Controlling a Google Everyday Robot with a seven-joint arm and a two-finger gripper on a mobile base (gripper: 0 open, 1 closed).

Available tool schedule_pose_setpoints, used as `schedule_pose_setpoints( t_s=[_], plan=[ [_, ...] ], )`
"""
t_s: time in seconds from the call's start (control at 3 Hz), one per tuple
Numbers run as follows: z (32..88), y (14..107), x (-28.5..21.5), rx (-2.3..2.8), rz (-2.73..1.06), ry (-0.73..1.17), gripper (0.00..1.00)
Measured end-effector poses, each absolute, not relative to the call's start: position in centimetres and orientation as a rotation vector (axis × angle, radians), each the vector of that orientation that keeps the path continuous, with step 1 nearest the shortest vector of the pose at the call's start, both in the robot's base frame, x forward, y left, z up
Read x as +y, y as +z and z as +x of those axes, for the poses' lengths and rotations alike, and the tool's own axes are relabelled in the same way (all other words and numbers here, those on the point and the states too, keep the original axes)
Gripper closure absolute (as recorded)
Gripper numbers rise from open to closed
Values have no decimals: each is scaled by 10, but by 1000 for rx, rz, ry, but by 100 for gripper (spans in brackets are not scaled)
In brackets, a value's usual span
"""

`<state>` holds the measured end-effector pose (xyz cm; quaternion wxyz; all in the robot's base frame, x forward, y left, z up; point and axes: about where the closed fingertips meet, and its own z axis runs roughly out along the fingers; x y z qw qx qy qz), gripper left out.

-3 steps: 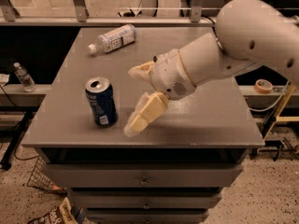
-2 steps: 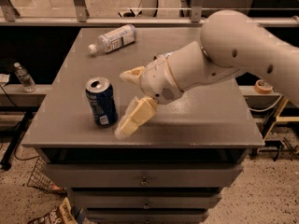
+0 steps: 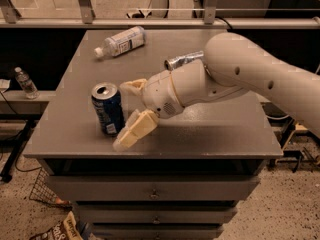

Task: Knock pepsi can over

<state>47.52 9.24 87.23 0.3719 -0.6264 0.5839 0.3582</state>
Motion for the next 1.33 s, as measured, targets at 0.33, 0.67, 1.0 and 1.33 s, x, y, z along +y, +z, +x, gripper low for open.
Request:
schedule_pose_setpoints(
  t_s=[0.33,0.67,1.0,1.33],
  plan=[
    [476,870,100,1462,-1557,975,0],
    [478,872,105,1425,-1511,1021,18],
    [480,872,110,1398,-1485,1057,41],
    [482,872,116,1380,-1481,1076,65]
  ],
)
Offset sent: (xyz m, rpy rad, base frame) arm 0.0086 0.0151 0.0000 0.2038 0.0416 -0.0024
